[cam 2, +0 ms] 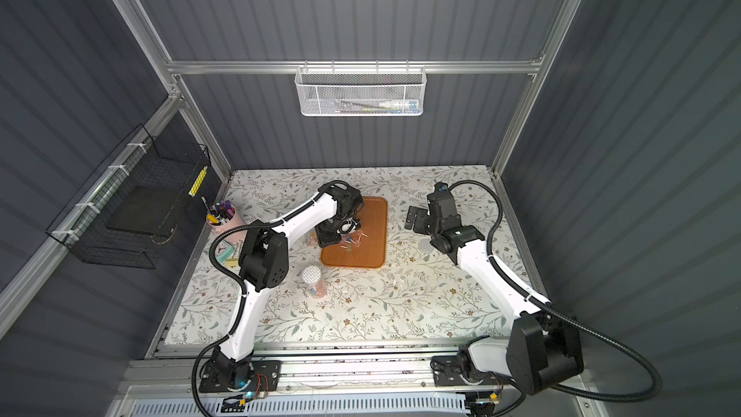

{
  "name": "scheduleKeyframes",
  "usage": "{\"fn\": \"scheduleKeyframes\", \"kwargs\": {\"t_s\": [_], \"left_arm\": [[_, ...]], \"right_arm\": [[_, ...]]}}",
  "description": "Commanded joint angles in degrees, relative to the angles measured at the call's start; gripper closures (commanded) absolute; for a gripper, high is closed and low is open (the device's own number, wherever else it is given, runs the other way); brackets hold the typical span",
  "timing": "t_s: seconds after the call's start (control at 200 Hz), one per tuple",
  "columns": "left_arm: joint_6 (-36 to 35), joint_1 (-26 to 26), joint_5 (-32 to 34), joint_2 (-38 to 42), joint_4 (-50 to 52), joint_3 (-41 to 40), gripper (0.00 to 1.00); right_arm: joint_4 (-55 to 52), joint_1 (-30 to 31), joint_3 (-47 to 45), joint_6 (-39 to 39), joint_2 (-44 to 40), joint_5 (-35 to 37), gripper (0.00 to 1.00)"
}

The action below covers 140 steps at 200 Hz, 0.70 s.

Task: Pour the candies out of the jar
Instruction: 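Pour the candies out of the jar onto the tray.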

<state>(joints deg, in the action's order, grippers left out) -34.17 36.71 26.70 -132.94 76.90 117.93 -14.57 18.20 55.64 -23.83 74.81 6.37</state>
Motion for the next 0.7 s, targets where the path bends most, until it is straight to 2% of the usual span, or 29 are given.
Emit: {"fn": "scheduleKeyframes", "kwargs": {"t_s": [0.0,0.295,0.6,0.695], "left_arm": [[-4.47,0.47,0.74,-0.23,2.20,2.63,1.00],[-6.02,0.47,0.09,-3.27,0.09,6.36,1.00],[-12.94,0.71,0.04,-10.15,-1.23,19.18,1.00],[-13.66,1.79,1.47,-9.51,-0.76,19.51,1.00]], "right_arm": [[0.36,0.08,-0.44,-0.64,-0.71,-0.24,0.01],[0.20,0.07,-0.61,-0.77,-0.97,-0.22,0.01],[-0.21,0.08,-0.97,-0.70,-1.67,0.52,0.01],[-0.39,0.06,-0.97,-0.47,-1.99,1.05,0.01]]}}
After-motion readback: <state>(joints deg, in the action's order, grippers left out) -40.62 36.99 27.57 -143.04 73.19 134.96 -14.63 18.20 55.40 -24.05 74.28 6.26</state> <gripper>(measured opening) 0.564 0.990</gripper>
